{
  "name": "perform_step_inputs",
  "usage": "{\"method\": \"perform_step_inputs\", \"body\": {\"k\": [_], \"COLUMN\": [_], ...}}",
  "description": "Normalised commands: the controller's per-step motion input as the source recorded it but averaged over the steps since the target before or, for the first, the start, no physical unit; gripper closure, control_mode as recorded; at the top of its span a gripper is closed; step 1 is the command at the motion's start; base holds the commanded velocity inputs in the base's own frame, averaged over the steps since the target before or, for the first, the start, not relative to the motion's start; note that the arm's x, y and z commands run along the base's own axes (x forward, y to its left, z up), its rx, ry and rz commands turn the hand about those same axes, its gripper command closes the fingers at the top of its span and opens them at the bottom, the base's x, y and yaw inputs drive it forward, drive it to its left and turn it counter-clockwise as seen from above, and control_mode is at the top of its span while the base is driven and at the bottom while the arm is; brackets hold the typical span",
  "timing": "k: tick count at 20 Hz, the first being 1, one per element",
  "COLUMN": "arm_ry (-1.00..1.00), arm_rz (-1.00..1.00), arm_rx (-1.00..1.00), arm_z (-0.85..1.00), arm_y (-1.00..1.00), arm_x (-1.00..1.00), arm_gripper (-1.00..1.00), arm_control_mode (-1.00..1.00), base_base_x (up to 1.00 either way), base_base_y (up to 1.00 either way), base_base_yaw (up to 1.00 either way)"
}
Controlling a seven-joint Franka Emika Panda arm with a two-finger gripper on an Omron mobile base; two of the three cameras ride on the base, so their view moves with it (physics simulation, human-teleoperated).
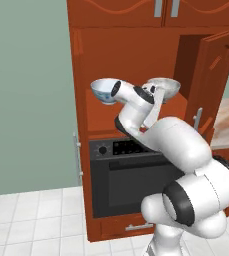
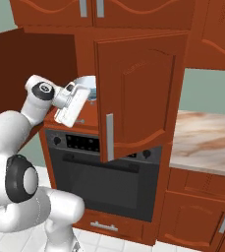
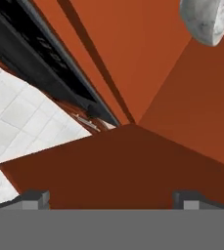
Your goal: Move the bowls from the cabinet to the plates on the dining table.
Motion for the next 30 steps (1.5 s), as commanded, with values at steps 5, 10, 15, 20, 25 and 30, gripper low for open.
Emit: {"method": "perform_step_inputs", "body": {"k": [5,10,15,20,25,30], "arm_ry": [0.01,0.00,0.00,0.00,0.00,0.00], "arm_rz": [-0.27,-0.27,-0.28,-0.30,-0.29,-0.23], "arm_rx": [0.00,0.00,0.00,0.00,-0.02,-0.07], "arm_z": [0.00,0.00,0.00,0.00,-0.03,-0.07], "arm_y": [-0.68,-0.62,-0.57,-0.60,-0.60,-0.61], "arm_x": [0.15,0.10,0.12,0.01,0.00,-0.02], "arm_gripper": [-1.00,-1.00,-1.00,-1.00,-1.00,-1.00], "arm_control_mode": [-1.00,-1.00,-1.00,-1.00,-1.00,-1.00], "base_base_x": [0.00,0.00,0.00,0.00,0.00,0.00], "base_base_y": [0.00,0.00,0.00,0.00,0.00,0.00], "base_base_yaw": [0.00,0.00,0.00,0.00,0.00,0.00]}}
